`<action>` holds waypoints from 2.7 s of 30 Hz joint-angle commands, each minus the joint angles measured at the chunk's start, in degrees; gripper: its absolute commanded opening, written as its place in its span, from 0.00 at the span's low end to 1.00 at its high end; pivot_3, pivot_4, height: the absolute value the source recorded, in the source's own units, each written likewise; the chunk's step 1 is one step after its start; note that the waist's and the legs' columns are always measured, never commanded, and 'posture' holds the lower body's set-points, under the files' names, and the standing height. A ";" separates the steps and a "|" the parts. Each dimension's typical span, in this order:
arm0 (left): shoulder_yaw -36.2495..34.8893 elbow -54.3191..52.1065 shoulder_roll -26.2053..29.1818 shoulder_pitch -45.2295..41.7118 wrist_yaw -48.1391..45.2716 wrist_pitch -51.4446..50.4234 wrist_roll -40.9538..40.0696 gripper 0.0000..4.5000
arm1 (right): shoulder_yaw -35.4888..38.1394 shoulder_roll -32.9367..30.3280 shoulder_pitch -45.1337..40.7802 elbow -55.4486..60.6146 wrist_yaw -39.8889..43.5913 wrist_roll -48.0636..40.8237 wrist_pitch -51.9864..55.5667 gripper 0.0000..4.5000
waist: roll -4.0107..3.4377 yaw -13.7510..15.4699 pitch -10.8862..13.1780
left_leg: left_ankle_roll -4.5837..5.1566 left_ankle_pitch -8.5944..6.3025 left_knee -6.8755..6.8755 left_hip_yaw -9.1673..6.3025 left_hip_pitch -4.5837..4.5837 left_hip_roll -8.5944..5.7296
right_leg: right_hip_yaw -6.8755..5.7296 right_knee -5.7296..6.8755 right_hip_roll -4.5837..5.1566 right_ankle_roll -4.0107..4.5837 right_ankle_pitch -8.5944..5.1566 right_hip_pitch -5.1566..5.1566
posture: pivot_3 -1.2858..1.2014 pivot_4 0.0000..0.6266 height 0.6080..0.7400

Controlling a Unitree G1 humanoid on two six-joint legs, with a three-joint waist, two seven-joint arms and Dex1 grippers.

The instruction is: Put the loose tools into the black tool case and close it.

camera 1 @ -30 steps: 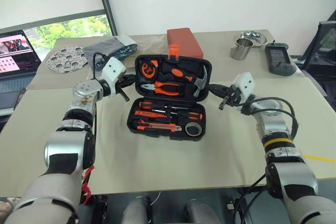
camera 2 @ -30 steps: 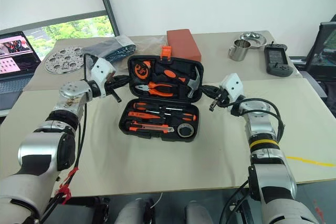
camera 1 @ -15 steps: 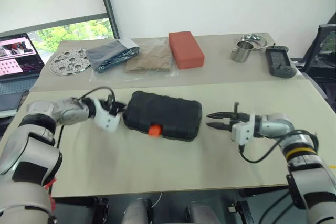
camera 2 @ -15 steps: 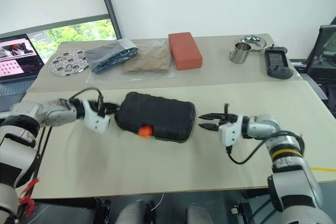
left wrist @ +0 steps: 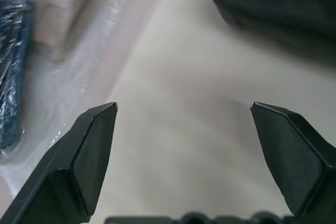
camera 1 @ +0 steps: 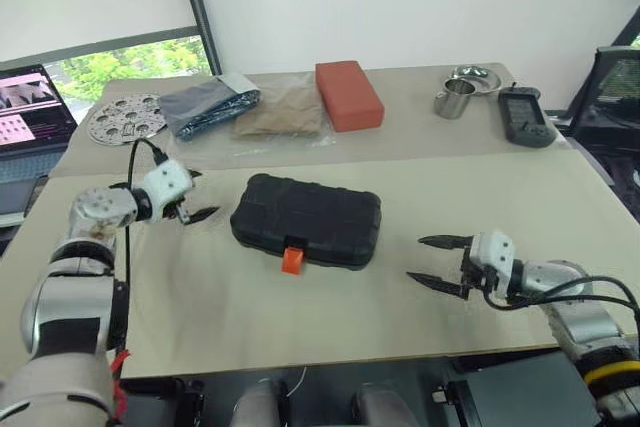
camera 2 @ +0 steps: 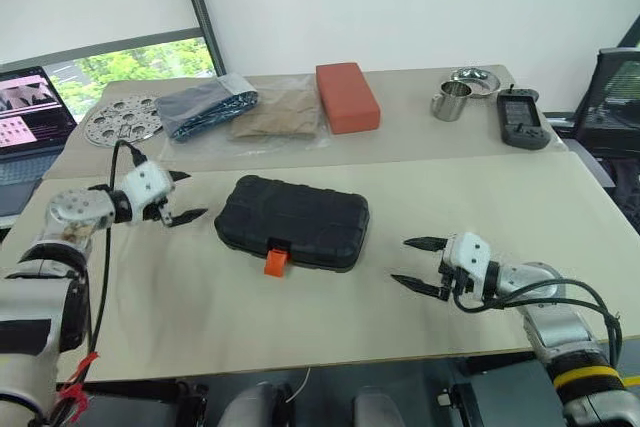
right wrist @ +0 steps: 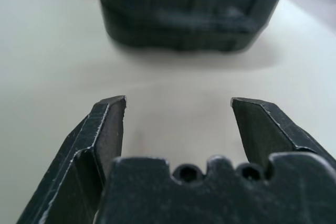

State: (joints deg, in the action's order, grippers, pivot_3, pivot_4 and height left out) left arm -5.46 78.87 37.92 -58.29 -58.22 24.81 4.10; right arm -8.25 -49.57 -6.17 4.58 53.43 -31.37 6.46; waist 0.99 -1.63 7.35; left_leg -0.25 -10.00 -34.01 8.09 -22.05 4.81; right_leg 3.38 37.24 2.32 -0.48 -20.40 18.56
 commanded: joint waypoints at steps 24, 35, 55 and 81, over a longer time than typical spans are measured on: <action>1.25 -2.38 -17.81 -7.70 7.46 -25.59 -0.48 1.00 | -4.47 22.88 -7.82 10.79 -24.04 6.77 33.17 0.00 | -0.09 0.76 -0.21 | -0.65 0.42 -0.07 -0.09 -0.34 -0.14 | 0.06 0.05 -0.30 -0.03 0.01 0.45 | 0.52 0.24 1.00; 2.23 -3.20 -14.23 -5.35 -10.67 -36.93 -2.21 1.00 | 2.87 25.78 -13.80 -1.28 -29.48 13.37 25.05 0.00 | -0.23 0.47 -0.34 | -0.28 0.23 -0.14 -0.08 -0.22 -0.17 | 0.08 0.53 -0.28 -0.03 0.00 0.53 | 0.52 0.24 1.00; 0.71 -13.69 -13.66 -5.95 -21.42 -25.36 -8.01 1.00 | 4.88 24.55 -5.85 20.43 -29.56 11.72 37.81 0.39 | -0.22 0.71 -0.33 | -0.61 0.43 -0.04 -0.15 -0.65 -0.13 | 0.05 0.30 -0.29 -0.03 0.00 0.75 | 0.52 0.24 1.00; 14.41 -13.46 -13.71 0.32 -29.13 -12.34 -0.32 1.00 | -1.25 36.20 -9.78 28.87 -43.03 12.05 57.92 0.45 | -0.18 0.68 -0.96 | -0.09 0.12 0.00 -0.30 -0.66 -0.11 | 0.06 0.27 -0.36 -0.03 0.00 0.75 | 0.52 0.24 1.00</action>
State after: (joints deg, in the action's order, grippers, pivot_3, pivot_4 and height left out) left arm 6.53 63.68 24.31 -59.90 -87.79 12.38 0.86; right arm -9.61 -13.80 -15.05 31.95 10.56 -19.16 64.03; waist 0.81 -0.95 6.39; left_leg -0.34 -9.88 -34.01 7.79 -22.72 4.70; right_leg 3.44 37.51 1.96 -0.51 -20.40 19.31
